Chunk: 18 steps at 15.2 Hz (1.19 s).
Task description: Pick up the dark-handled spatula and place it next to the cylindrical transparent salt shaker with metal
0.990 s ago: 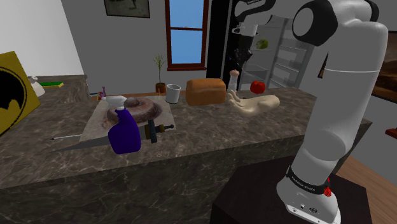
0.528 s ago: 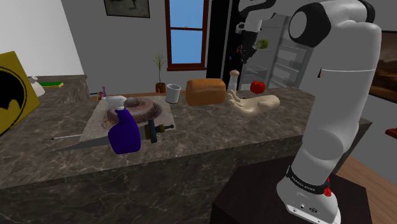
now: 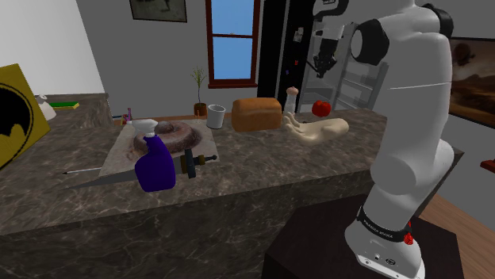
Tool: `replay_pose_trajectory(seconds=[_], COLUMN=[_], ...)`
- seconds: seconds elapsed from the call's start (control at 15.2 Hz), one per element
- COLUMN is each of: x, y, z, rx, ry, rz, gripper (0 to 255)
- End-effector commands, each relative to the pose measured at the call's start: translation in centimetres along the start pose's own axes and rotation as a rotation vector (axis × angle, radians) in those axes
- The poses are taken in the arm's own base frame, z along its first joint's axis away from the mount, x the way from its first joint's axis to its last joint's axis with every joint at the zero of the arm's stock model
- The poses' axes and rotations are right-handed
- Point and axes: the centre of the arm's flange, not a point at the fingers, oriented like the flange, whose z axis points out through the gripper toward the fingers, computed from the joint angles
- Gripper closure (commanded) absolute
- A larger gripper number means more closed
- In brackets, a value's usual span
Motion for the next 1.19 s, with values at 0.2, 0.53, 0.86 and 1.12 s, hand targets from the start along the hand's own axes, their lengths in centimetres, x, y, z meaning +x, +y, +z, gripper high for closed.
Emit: replay_pose_trajectory(seconds=[0.2, 0.53, 0.86, 1.12], x=[-6.7, -13.3, -14.5, -14.7], y=[-0.6, -1.1, -1.2, -1.2], z=[-0.7, -1.3, 0.7, 2.9], rx=[0.000, 0.000, 0.000, 0.000], ry=[0.000, 0.000, 0.000, 0.000], rz=[-0.002, -0.002, -0.002, -0.002], gripper=[255, 255, 255, 255])
